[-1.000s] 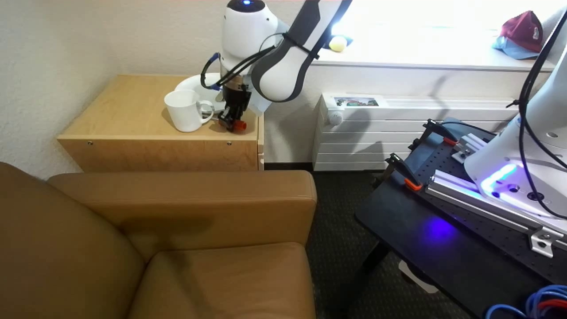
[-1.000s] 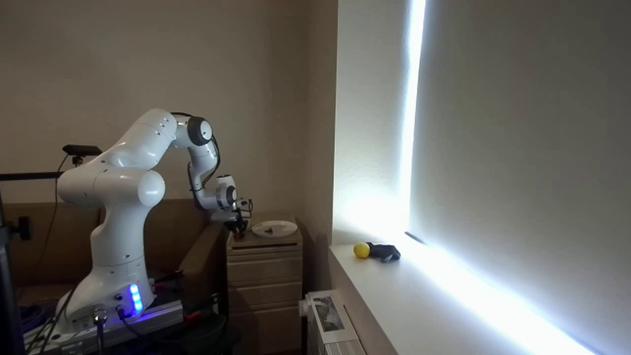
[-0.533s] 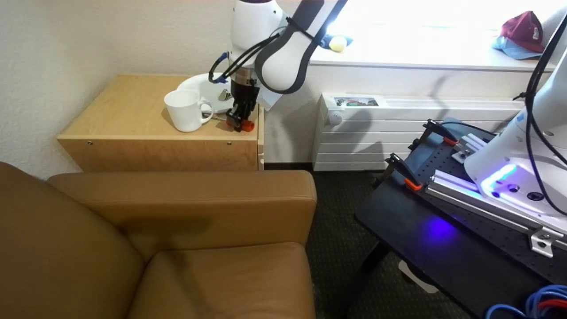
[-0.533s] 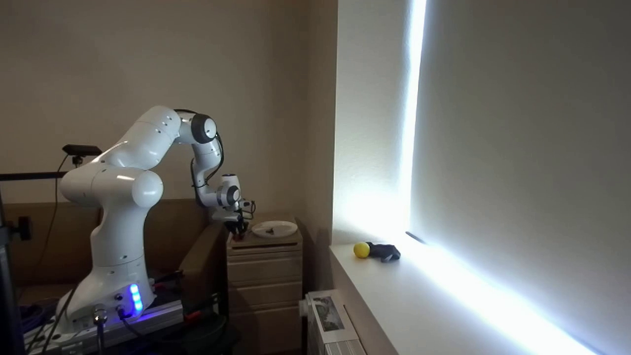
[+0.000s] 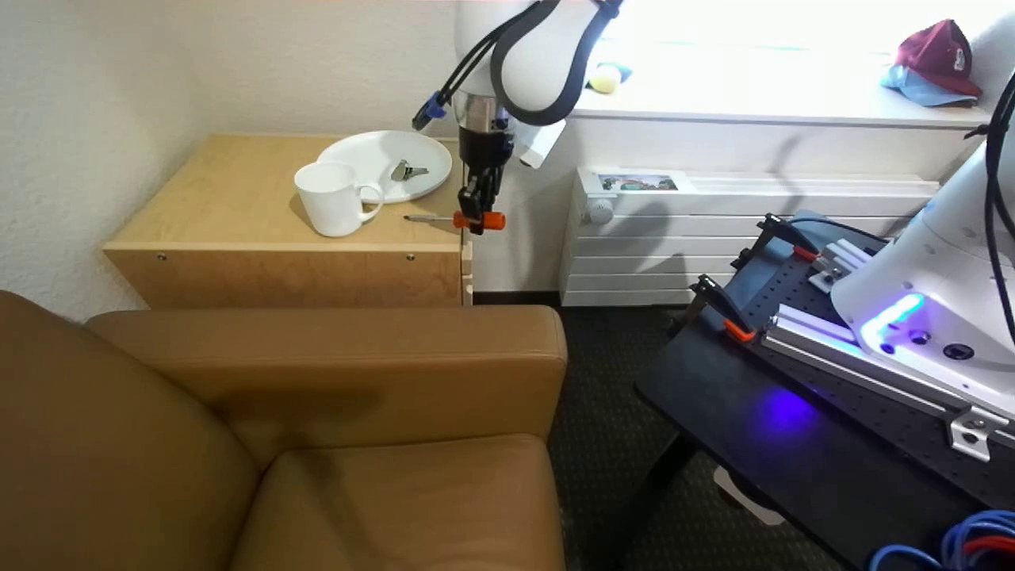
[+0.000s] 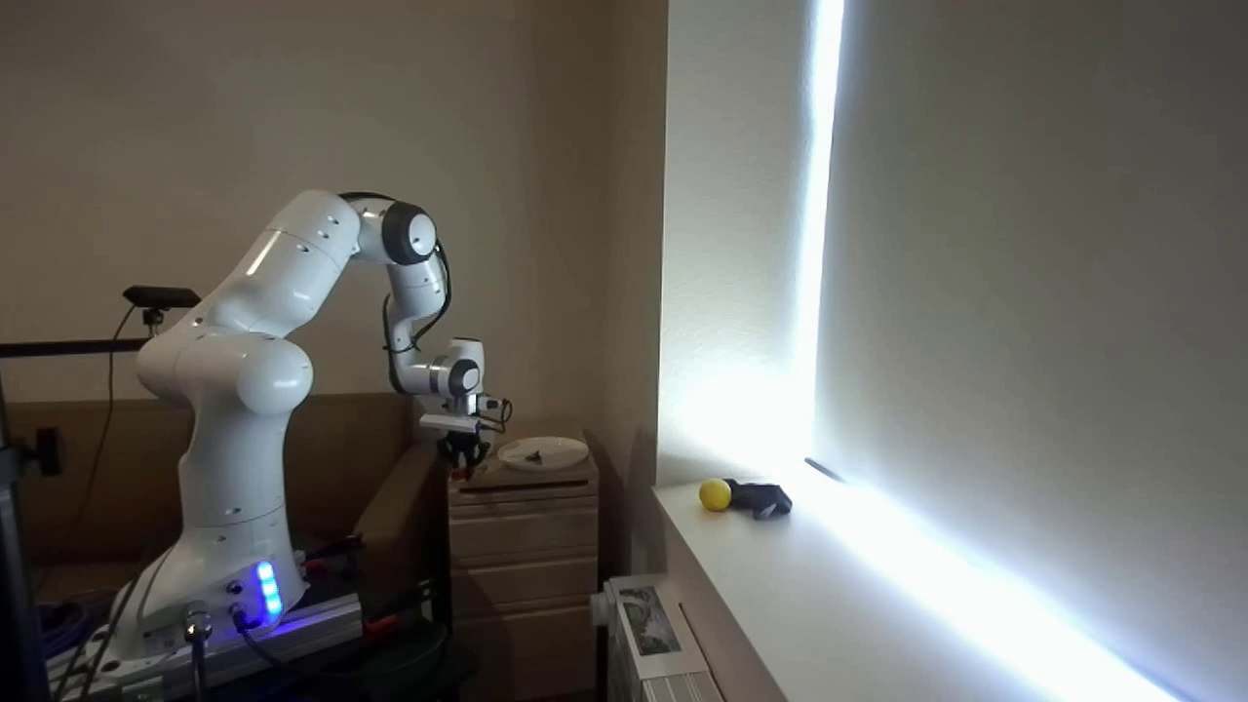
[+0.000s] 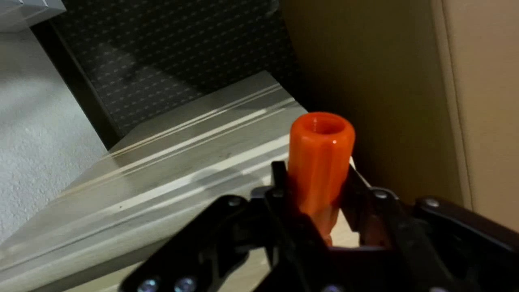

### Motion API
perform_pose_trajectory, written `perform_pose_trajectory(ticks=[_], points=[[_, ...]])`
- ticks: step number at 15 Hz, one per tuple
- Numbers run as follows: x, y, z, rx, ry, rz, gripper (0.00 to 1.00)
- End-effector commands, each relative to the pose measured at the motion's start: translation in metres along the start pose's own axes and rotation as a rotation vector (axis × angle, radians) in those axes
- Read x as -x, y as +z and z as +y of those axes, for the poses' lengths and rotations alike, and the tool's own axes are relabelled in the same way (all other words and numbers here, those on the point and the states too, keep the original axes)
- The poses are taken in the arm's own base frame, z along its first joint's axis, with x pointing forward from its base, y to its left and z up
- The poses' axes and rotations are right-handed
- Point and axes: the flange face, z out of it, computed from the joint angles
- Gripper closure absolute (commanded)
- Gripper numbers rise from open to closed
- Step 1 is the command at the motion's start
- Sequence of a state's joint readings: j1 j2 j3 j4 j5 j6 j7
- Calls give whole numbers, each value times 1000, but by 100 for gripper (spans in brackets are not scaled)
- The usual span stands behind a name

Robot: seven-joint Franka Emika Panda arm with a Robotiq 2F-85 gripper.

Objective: Take the screwdriver on the cabinet and put it near the window

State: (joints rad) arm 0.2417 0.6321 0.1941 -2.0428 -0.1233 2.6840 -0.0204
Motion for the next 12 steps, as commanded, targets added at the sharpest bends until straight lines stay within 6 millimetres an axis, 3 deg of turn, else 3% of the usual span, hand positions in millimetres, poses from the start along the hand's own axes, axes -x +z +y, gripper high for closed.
perform_pose_trajectory(ticks=[1,7,10,12], points=[[40,-23,22,-3,-7,-70,92],[115,-75,93,-6,216,2,92],[169,-90,134,-26,436,34,92],[212,-89,156,-46,578,18,92]])
